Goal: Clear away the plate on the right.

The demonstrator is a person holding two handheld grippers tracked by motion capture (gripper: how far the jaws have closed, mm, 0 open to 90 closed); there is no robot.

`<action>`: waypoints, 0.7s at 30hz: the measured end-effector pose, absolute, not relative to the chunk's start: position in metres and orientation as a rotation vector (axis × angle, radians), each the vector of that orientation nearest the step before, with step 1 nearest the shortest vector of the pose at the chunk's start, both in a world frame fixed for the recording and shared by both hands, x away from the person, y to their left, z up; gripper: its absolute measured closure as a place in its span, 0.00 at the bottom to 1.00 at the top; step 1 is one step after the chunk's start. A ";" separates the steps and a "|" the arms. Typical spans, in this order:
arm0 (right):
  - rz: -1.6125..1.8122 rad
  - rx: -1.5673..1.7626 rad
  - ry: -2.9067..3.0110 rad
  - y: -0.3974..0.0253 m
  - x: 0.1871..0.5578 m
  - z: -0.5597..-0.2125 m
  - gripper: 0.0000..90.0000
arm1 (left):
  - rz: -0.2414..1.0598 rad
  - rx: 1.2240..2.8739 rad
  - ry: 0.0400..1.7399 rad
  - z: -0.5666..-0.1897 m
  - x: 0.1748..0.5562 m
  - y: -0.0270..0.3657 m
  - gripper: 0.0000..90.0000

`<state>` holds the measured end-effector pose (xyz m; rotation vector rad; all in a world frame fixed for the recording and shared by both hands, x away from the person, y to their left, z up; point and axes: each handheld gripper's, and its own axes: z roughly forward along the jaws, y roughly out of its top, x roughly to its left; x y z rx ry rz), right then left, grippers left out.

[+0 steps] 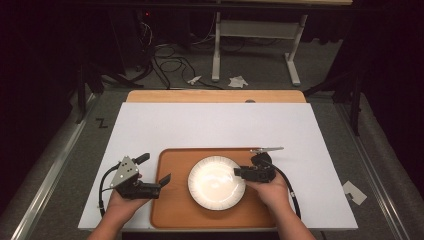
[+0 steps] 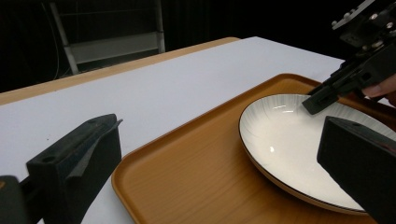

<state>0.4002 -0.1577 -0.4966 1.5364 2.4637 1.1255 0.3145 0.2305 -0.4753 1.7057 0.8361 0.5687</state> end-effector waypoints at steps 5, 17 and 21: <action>1.210 1.445 2.427 -0.163 0.398 -0.486 0.55 | 0.575 1.731 0.865 -0.477 0.317 0.230 0.01; 1.390 1.235 2.233 -0.186 0.390 -0.446 0.12 | 0.570 1.732 0.884 -0.478 0.318 0.234 0.00; 1.346 1.220 2.171 -0.205 0.387 -0.439 0.00 | 0.574 1.727 0.882 -0.478 0.318 0.235 0.00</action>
